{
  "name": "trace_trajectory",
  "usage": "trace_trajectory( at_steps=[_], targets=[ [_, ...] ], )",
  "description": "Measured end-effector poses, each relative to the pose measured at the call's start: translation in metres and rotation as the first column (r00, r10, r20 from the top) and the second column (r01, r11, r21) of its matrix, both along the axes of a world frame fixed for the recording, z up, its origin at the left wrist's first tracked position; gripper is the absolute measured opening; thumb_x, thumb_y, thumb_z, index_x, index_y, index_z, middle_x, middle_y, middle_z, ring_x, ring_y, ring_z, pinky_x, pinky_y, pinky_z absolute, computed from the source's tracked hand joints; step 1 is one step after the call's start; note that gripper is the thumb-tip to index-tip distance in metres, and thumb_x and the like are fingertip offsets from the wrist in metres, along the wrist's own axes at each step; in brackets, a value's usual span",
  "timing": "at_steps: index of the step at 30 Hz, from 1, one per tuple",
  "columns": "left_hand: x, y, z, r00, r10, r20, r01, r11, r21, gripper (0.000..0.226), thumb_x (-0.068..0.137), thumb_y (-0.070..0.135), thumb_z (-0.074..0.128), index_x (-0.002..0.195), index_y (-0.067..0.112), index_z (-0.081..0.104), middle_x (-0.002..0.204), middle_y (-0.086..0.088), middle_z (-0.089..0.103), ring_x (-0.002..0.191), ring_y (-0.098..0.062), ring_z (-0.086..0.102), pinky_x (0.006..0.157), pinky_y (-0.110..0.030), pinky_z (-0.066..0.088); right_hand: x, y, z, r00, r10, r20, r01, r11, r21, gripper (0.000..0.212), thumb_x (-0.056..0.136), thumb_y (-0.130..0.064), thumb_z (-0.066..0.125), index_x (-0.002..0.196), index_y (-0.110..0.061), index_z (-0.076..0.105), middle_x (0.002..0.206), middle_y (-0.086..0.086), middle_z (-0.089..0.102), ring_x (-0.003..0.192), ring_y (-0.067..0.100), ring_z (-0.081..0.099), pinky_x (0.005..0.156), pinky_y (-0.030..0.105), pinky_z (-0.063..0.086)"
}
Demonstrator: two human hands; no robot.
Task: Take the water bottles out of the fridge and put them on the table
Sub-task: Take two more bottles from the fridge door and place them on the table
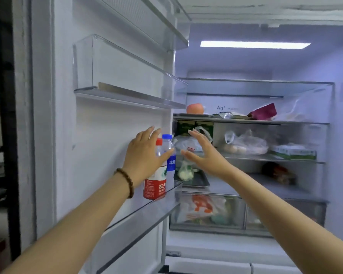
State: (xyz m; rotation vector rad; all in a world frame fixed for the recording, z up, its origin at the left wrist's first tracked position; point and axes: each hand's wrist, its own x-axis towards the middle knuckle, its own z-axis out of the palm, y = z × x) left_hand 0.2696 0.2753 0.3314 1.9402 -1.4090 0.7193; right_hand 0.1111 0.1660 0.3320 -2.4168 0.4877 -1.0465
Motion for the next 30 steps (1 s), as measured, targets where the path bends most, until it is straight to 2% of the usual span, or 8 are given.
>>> trace_trajectory(
  at_steps=[2, 5, 10, 13, 15, 20, 26, 30],
  targets=[
    [0.006, -0.008, -0.001, 0.998, 0.055, -0.023, -0.055, 0.998, -0.005, 0.072, 0.084, 0.062, 0.043, 0.143, 0.026, 0.025, 0.153, 0.000, 0.025, 0.139, -0.020, 0.025, 0.109, -0.037, 0.028, 0.024, -0.023, 0.004, 0.996, 0.085, 0.017, -0.085, 0.996, 0.009, 0.080, 0.079, -0.057, 0.056, 0.146, -0.032, 0.022, 0.157, -0.007, 0.018, 0.141, 0.013, 0.024, 0.115, 0.044, 0.028],
    [0.012, -0.015, -0.005, 0.990, 0.119, -0.074, -0.121, 0.992, -0.019, 0.061, 0.085, 0.058, 0.045, 0.137, 0.028, 0.037, 0.145, 0.003, 0.039, 0.130, -0.018, 0.038, 0.099, -0.031, 0.036, 0.057, -0.055, 0.006, 0.978, 0.204, 0.030, -0.205, 0.979, 0.006, 0.066, 0.089, -0.043, 0.054, 0.146, -0.030, 0.024, 0.155, -0.004, 0.025, 0.140, 0.015, 0.029, 0.111, 0.038, 0.032],
    [0.012, -0.024, -0.006, 0.892, -0.031, -0.451, -0.042, 0.988, -0.152, 0.040, 0.083, 0.049, 0.055, 0.119, 0.031, 0.053, 0.116, 0.005, 0.060, 0.104, -0.014, 0.057, 0.086, -0.027, 0.049, 0.095, -0.082, 0.007, 0.893, 0.438, 0.102, -0.450, 0.876, 0.174, 0.049, 0.093, -0.035, 0.049, 0.139, -0.024, 0.037, 0.136, -0.002, 0.051, 0.111, 0.011, 0.054, 0.070, 0.011, 0.045],
    [0.004, -0.032, -0.007, 0.808, -0.069, -0.585, -0.062, 0.978, -0.202, 0.026, 0.084, 0.044, 0.057, 0.107, 0.031, 0.056, 0.097, 0.013, 0.059, 0.088, -0.001, 0.056, 0.071, -0.013, 0.044, 0.108, -0.091, 0.003, 0.834, 0.516, 0.194, -0.551, 0.787, 0.278, 0.039, 0.092, -0.034, 0.052, 0.129, -0.019, 0.050, 0.116, -0.002, 0.064, 0.096, 0.005, 0.061, 0.063, 0.009, 0.048],
    [-0.002, -0.037, -0.011, 0.763, -0.096, -0.639, -0.093, 0.962, -0.256, 0.024, 0.085, 0.043, 0.057, 0.103, 0.028, 0.061, 0.093, 0.014, 0.063, 0.084, 0.002, 0.059, 0.069, -0.013, 0.045, 0.112, -0.094, -0.001, 0.800, 0.536, 0.270, -0.600, 0.727, 0.334, 0.035, 0.092, -0.031, 0.053, 0.122, -0.013, 0.056, 0.106, -0.003, 0.068, 0.089, 0.003, 0.063, 0.059, 0.006, 0.048],
    [-0.018, -0.049, -0.024, 0.740, -0.092, -0.667, -0.230, 0.897, -0.378, 0.028, 0.086, 0.047, 0.054, 0.096, 0.024, 0.066, 0.090, 0.012, 0.070, 0.083, -0.006, 0.067, 0.068, -0.018, 0.051, 0.113, -0.097, -0.011, 0.737, 0.563, 0.374, -0.675, 0.619, 0.401, 0.028, 0.089, -0.034, 0.057, 0.112, -0.018, 0.059, 0.106, 0.000, 0.069, 0.092, 0.013, 0.066, 0.065, 0.015, 0.051],
    [-0.037, -0.056, -0.031, 0.765, -0.084, -0.639, -0.306, 0.825, -0.475, 0.030, 0.088, 0.046, 0.049, 0.108, 0.028, 0.061, 0.100, 0.013, 0.067, 0.088, -0.002, 0.064, 0.068, -0.015, 0.050, 0.112, -0.092, -0.020, 0.696, 0.572, 0.434, -0.718, 0.554, 0.421, 0.026, 0.084, -0.042, 0.060, 0.107, -0.028, 0.061, 0.110, -0.002, 0.068, 0.101, 0.019, 0.065, 0.085, 0.037, 0.055],
    [-0.048, -0.052, -0.027, 0.803, -0.090, -0.589, -0.283, 0.812, -0.510, 0.027, 0.089, 0.044, 0.048, 0.109, 0.030, 0.060, 0.103, 0.015, 0.066, 0.092, 0.000, 0.063, 0.067, -0.011, 0.051, 0.109, -0.083, -0.020, 0.659, 0.579, 0.481, -0.751, 0.546, 0.371, 0.022, 0.086, -0.036, 0.061, 0.106, -0.027, 0.063, 0.109, -0.003, 0.069, 0.100, 0.018, 0.065, 0.085, 0.036, 0.055]
  ],
)
